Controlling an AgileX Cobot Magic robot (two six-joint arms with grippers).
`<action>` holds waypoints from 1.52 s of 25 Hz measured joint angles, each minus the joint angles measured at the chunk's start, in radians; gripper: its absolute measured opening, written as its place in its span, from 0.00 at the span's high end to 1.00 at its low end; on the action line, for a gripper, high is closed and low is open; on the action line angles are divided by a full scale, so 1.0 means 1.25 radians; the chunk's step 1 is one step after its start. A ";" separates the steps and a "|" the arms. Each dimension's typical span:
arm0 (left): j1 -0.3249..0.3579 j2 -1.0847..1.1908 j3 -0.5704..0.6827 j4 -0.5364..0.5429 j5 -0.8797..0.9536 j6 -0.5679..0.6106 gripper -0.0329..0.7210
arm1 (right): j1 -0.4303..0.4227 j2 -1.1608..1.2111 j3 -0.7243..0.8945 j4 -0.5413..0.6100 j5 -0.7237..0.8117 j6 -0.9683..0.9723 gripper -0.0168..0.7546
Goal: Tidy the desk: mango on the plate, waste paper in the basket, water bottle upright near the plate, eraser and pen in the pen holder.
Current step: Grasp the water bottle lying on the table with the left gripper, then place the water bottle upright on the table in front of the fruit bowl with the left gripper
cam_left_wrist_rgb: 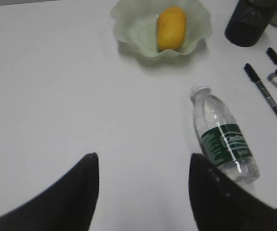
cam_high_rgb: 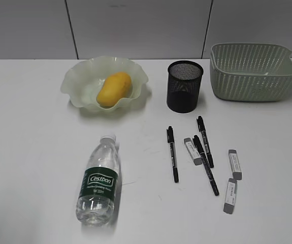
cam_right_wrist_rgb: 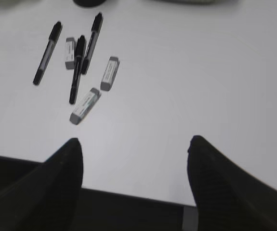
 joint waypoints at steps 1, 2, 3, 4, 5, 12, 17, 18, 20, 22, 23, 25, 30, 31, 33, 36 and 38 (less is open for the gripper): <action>0.000 0.053 -0.006 -0.037 -0.039 0.027 0.36 | 0.000 -0.043 0.006 -0.013 -0.002 0.000 0.29; 0.000 0.121 -0.013 -0.069 -0.068 0.054 0.35 | 0.000 -0.079 0.013 -0.024 -0.005 0.001 0.31; -0.003 0.197 -0.023 -0.111 -0.099 0.090 0.35 | 0.000 -0.102 0.018 -0.032 -0.009 0.001 0.32; -0.010 0.283 -0.039 -0.148 -0.124 0.120 0.34 | 0.000 -0.123 0.021 -0.036 -0.011 0.003 0.34; -0.026 0.372 -0.060 -0.177 -0.146 0.137 0.34 | 0.000 -0.138 0.023 -0.037 -0.016 0.004 0.36; -0.221 0.855 -0.275 -0.164 -0.208 0.037 0.25 | 0.000 -0.151 0.024 -0.041 -0.024 0.005 0.39; -0.287 1.120 -0.448 -0.067 -0.129 -0.145 0.15 | 0.000 -0.151 0.024 -0.041 -0.024 0.006 0.40; -0.291 1.163 -0.478 -0.046 -0.105 -0.170 0.15 | 0.000 -0.151 0.024 -0.041 -0.024 0.006 0.40; -0.291 1.224 -0.523 -0.038 -0.072 -0.197 0.18 | 0.000 -0.151 0.024 -0.041 -0.024 0.006 0.40; -0.292 1.261 -0.550 -0.035 -0.061 -0.224 0.33 | 0.000 -0.151 0.024 -0.041 -0.024 0.006 0.40; -0.293 1.266 -0.553 -0.030 -0.063 -0.235 0.47 | 0.000 -0.151 0.024 -0.041 -0.025 0.006 0.40; -0.294 1.252 -0.544 -0.013 -0.095 -0.244 0.52 | 0.000 -0.151 0.024 -0.041 -0.025 0.006 0.40; -0.311 1.036 -0.311 0.052 -0.471 -0.246 0.52 | 0.000 -0.151 0.025 -0.042 -0.025 0.006 0.40; -0.311 0.974 -0.249 0.060 -0.566 -0.246 0.53 | 0.000 -0.151 0.025 -0.042 -0.026 0.006 0.40; -0.298 0.886 -0.108 0.069 -0.791 -0.229 0.54 | 0.000 -0.151 0.025 -0.042 -0.026 0.006 0.40; -0.254 0.841 0.043 0.074 -1.036 -0.155 0.54 | 0.000 -0.151 0.025 -0.042 -0.026 0.006 0.40; -0.229 0.861 0.090 0.073 -1.099 -0.129 0.54 | 0.000 -0.151 0.025 -0.042 -0.027 0.006 0.42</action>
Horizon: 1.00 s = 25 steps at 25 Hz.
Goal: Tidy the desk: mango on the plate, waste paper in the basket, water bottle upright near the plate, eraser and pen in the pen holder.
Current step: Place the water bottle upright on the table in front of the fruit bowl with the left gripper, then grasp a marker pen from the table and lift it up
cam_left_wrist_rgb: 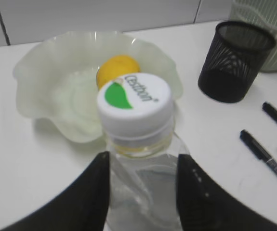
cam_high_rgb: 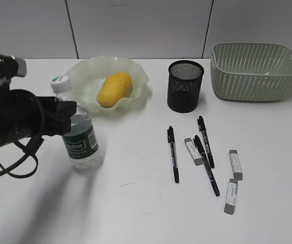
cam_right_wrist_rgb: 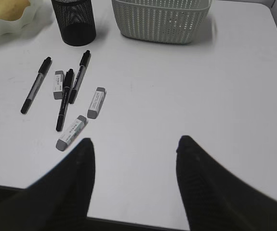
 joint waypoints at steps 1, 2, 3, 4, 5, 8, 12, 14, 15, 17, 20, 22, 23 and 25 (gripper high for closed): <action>0.005 0.018 0.010 0.000 -0.011 0.011 0.54 | 0.000 0.000 0.000 0.000 0.000 0.000 0.43; 0.005 0.037 0.014 0.004 -0.041 0.023 0.55 | 0.000 0.000 0.000 0.000 0.000 0.000 0.44; 0.005 0.052 0.014 0.019 -0.075 0.040 0.55 | 0.000 0.000 0.000 -0.001 0.000 0.001 0.44; 0.005 0.073 0.014 0.030 -0.108 0.052 0.55 | 0.000 0.000 0.000 -0.001 0.000 0.001 0.45; 0.005 0.095 0.013 0.041 -0.146 0.062 0.55 | 0.000 0.000 0.000 -0.001 0.000 0.001 0.46; 0.005 0.136 0.011 0.077 -0.217 0.074 0.55 | 0.000 0.000 0.000 -0.001 0.000 0.001 0.46; 0.005 0.130 0.011 0.101 -0.221 0.079 0.38 | 0.000 0.000 0.000 -0.001 0.000 0.001 0.46; 0.005 0.093 0.011 0.104 -0.192 0.079 0.24 | 0.000 0.000 0.000 -0.001 0.000 0.001 0.46; 0.005 0.055 0.011 0.104 -0.159 0.079 0.20 | 0.000 0.000 0.000 -0.001 0.000 0.001 0.46; 0.005 -0.041 -0.003 0.091 -0.024 0.079 0.16 | 0.000 0.000 0.000 -0.001 -0.001 0.001 0.46; 0.009 -0.242 -0.054 0.048 0.324 0.079 0.19 | 0.000 0.000 0.000 -0.001 -0.001 0.001 0.46; 0.014 -0.372 -0.080 0.034 0.577 0.079 0.26 | 0.000 0.000 0.000 -0.001 -0.001 0.001 0.46; 0.015 -0.446 -0.086 0.033 0.709 0.077 0.30 | 0.000 0.000 0.000 -0.001 -0.001 0.001 0.46; 0.015 -0.604 -0.087 0.032 0.939 0.070 0.36 | 0.000 0.000 0.000 -0.001 -0.001 0.001 0.46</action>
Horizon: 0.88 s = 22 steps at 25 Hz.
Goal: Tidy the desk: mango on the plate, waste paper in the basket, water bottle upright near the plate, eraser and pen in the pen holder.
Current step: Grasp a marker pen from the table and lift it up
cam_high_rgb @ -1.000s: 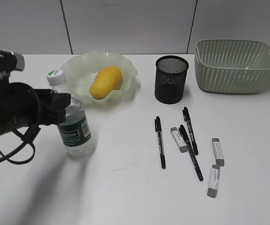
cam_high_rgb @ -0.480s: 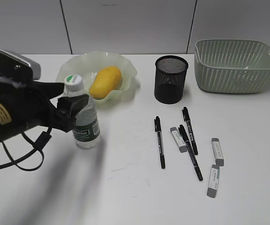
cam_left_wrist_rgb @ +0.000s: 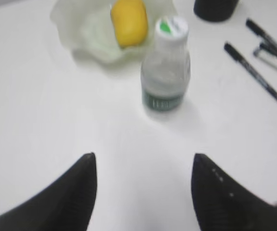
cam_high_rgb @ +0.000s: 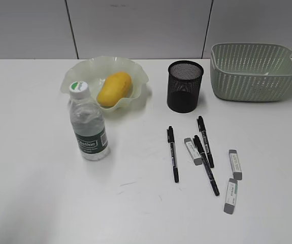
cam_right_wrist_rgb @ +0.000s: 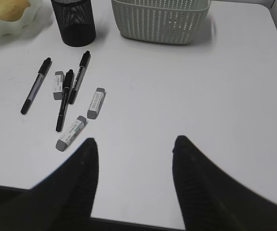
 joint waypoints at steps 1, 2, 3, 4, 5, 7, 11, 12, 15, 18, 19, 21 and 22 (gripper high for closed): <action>0.000 -0.071 -0.001 0.001 0.113 -0.001 0.37 | 0.000 0.000 0.000 0.000 0.000 0.000 0.46; 0.000 -0.136 -0.002 0.003 0.211 -0.003 0.38 | 0.000 0.000 0.000 -0.001 0.000 0.000 0.46; 0.000 -0.191 -0.002 0.005 0.292 -0.003 0.39 | 0.000 0.000 0.000 -0.001 0.000 0.000 0.46; 0.000 -0.257 -0.002 0.006 0.341 -0.003 0.39 | 0.000 0.000 0.000 -0.001 0.000 0.000 0.46; 0.000 -0.321 -0.002 0.005 0.379 -0.003 0.39 | 0.000 0.000 0.000 -0.001 0.000 0.000 0.46; 0.000 -0.426 0.000 0.004 0.398 -0.004 0.39 | 0.000 0.007 0.000 0.001 -0.002 -0.005 0.46; 0.011 -0.576 0.017 0.023 0.352 -0.037 0.40 | 0.000 0.098 -0.014 0.053 -0.041 -0.070 0.46; 0.020 -0.588 0.024 0.036 0.339 -0.048 0.42 | 0.000 0.147 -0.019 0.070 -0.072 -0.084 0.46; 0.052 -0.577 0.035 0.047 0.323 -0.062 0.45 | 0.000 0.346 -0.032 0.128 -0.175 -0.103 0.46; 0.070 -0.577 0.035 0.049 0.319 -0.064 0.46 | 0.000 0.627 -0.068 0.161 -0.240 -0.110 0.46; 0.071 -0.577 0.035 0.050 0.319 -0.064 0.46 | 0.000 0.750 -0.094 0.169 -0.255 -0.113 0.46; 0.078 -0.585 0.035 0.050 0.318 -0.064 0.46 | 0.003 0.945 -0.163 0.194 -0.280 -0.128 0.46; 0.090 -0.588 0.035 0.050 0.317 -0.064 0.46 | 0.010 1.046 -0.212 0.203 -0.293 -0.134 0.46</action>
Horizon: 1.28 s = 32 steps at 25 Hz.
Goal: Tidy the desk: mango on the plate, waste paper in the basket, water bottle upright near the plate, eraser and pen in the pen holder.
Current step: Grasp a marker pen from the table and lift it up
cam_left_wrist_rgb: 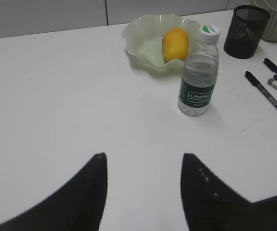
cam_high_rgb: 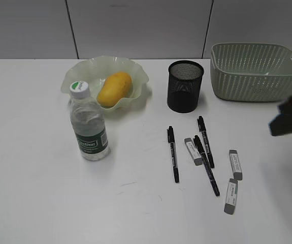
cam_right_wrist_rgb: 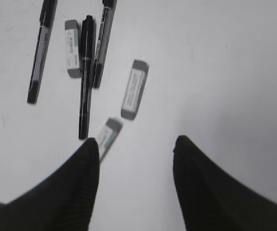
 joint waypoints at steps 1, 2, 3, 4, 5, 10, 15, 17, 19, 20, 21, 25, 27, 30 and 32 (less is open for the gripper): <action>0.014 -0.002 0.000 0.000 0.000 0.000 0.46 | 0.012 0.079 -0.055 0.008 -0.008 -0.003 0.46; 0.032 -0.002 0.000 0.000 -0.001 0.000 0.46 | 0.029 0.167 -0.103 0.014 -0.018 -0.004 0.46; 0.049 -0.002 0.000 0.000 -0.001 0.000 0.46 | 0.044 0.247 -0.162 0.016 -0.021 -0.002 0.46; 0.066 -0.002 0.000 -0.001 -0.001 0.000 0.46 | 0.063 0.319 -0.222 0.017 -0.021 0.008 0.46; 0.080 -0.002 0.000 -0.002 -0.001 0.000 0.46 | 0.081 0.374 -0.282 0.014 -0.021 0.024 0.46; 0.150 -0.002 0.000 -0.002 -0.001 0.000 0.47 | 0.154 0.620 -0.528 -0.085 0.052 0.148 0.46; 0.171 -0.002 0.000 -0.005 -0.002 0.000 0.48 | 0.183 0.738 -0.651 -0.166 0.117 0.238 0.46; 0.171 -0.002 0.000 -0.005 -0.002 0.000 0.48 | 0.184 0.759 -0.660 -0.174 0.123 0.257 0.47; 0.171 -0.002 0.000 -0.005 -0.002 0.000 0.48 | 0.184 0.769 -0.660 -0.202 0.134 0.281 0.55; 0.171 -0.002 0.000 -0.005 -0.002 0.000 0.48 | 0.184 0.770 -0.660 -0.219 0.141 0.293 0.63; 0.171 -0.002 0.000 -0.005 -0.002 0.000 0.48 | 0.184 0.770 -0.660 -0.232 0.148 0.299 0.74; 0.171 -0.002 0.000 -0.006 -0.002 0.000 0.48 | 0.184 0.751 -0.655 -0.269 0.151 0.310 0.87; 0.171 -0.002 0.000 -0.007 -0.002 0.000 0.48 | 0.184 0.692 -0.617 -0.274 0.104 0.311 0.87; 0.171 -0.002 0.000 -0.007 -0.002 0.000 0.48 | 0.184 0.533 -0.502 -0.278 -0.072 0.314 0.87; 0.171 -0.002 0.000 -0.007 -0.002 0.000 0.48 | 0.184 0.430 -0.416 -0.299 -0.296 0.314 0.87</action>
